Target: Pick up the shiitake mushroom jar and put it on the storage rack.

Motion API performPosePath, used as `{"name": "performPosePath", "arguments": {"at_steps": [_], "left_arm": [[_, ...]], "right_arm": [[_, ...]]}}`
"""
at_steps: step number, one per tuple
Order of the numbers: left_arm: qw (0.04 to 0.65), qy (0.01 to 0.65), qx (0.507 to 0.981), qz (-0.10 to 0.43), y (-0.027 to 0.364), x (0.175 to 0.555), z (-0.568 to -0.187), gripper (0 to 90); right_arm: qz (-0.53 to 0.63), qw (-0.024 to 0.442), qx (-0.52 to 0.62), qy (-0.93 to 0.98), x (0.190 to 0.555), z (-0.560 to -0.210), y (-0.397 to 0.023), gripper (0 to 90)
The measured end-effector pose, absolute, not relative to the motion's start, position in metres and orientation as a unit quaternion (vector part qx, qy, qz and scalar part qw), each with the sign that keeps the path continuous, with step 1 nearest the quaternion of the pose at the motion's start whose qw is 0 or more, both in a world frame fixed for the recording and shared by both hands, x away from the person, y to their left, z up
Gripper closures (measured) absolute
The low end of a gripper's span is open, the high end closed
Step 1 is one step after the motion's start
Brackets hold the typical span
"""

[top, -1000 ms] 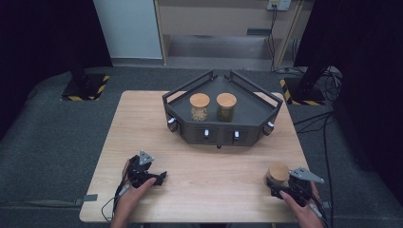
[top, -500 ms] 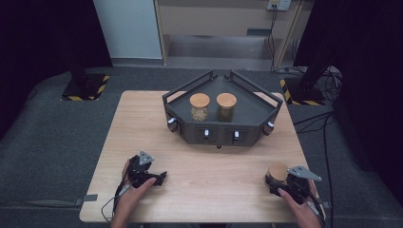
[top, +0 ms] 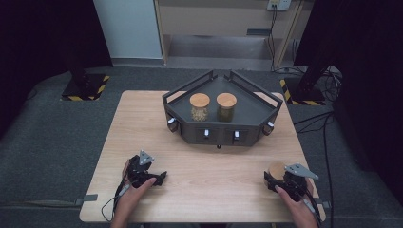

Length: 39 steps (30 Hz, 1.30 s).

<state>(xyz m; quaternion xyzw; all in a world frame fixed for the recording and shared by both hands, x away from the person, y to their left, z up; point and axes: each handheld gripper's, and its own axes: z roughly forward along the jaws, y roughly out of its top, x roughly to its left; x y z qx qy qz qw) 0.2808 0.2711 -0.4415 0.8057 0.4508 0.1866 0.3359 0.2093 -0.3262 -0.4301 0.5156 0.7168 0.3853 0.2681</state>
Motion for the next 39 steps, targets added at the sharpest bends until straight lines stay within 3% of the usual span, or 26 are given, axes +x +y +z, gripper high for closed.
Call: {"name": "performPosePath", "arguments": {"at_steps": [6, 39], "left_arm": [[0.336, 0.451, 0.806, 0.187, 0.271, 0.281, -0.441, 0.0], [0.336, 0.451, 0.806, 0.186, 0.271, 0.281, -0.441, 0.0]], "right_arm": [[0.377, 0.274, 0.515, 0.719, 0.21, -0.43, -0.321, 25.5], [0.385, 0.288, 0.488, 0.729, 0.202, -0.402, -0.322, 25.9]]}}
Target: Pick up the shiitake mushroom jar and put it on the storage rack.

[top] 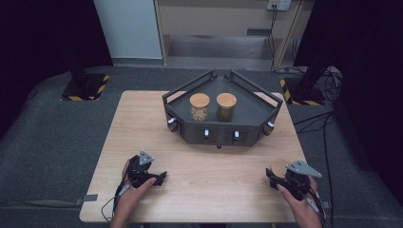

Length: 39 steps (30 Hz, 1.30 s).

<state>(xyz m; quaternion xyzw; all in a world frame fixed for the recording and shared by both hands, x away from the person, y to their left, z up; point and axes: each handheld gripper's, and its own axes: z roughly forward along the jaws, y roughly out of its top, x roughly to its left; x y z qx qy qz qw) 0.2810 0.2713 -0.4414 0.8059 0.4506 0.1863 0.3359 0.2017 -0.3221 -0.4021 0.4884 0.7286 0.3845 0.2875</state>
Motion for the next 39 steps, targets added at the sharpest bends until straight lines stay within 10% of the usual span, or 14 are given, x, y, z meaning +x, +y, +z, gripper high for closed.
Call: {"name": "performPosePath", "arguments": {"at_steps": [39], "left_arm": [[0.336, 0.45, 0.806, 0.186, 0.271, 0.281, -0.441, 0.0]], "right_arm": [[0.388, 0.283, 0.466, 0.743, 0.207, -0.366, -0.327, 25.9]]}}
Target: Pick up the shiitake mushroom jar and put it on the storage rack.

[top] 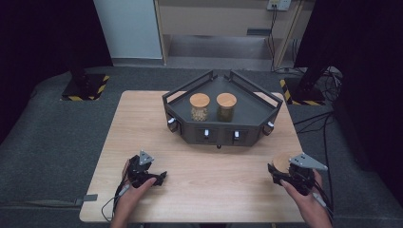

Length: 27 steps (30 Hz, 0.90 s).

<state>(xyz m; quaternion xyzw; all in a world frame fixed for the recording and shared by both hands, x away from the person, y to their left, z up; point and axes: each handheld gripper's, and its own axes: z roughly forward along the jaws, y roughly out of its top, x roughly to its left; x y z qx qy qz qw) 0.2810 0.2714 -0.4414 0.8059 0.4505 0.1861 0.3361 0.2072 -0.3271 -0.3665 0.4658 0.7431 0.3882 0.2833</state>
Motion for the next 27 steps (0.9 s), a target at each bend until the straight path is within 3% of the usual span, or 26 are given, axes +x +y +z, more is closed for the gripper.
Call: {"name": "performPosePath", "arguments": {"at_steps": [27], "left_arm": [[0.336, 0.451, 0.806, 0.186, 0.271, 0.281, -0.441, 0.0]], "right_arm": [[0.394, 0.284, 0.452, 0.749, 0.225, -0.345, -0.321, 25.9]]}}
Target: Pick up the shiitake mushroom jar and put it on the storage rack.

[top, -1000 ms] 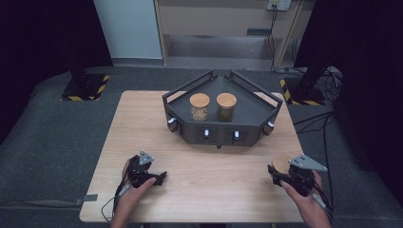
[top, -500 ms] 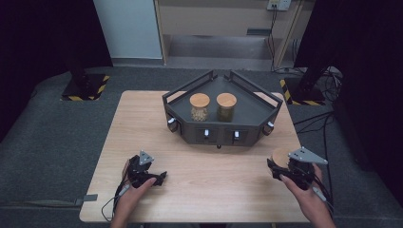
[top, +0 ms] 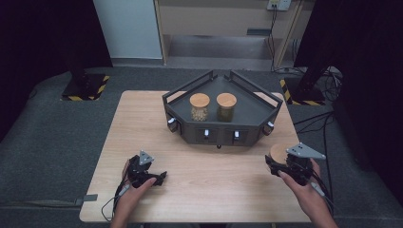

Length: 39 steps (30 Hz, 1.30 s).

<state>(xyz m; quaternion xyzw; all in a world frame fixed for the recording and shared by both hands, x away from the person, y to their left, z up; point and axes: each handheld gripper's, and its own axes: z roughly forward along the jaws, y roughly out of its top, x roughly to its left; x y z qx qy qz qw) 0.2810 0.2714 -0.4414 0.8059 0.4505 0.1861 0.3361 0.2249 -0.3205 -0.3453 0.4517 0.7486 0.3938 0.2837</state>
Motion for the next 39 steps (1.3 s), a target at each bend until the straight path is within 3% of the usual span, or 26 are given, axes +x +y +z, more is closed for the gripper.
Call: {"name": "performPosePath", "arguments": {"at_steps": [39], "left_arm": [[0.336, 0.45, 0.806, 0.186, 0.271, 0.281, -0.441, 0.0]], "right_arm": [[0.392, 0.283, 0.443, 0.755, 0.247, -0.323, -0.321, 25.9]]}}
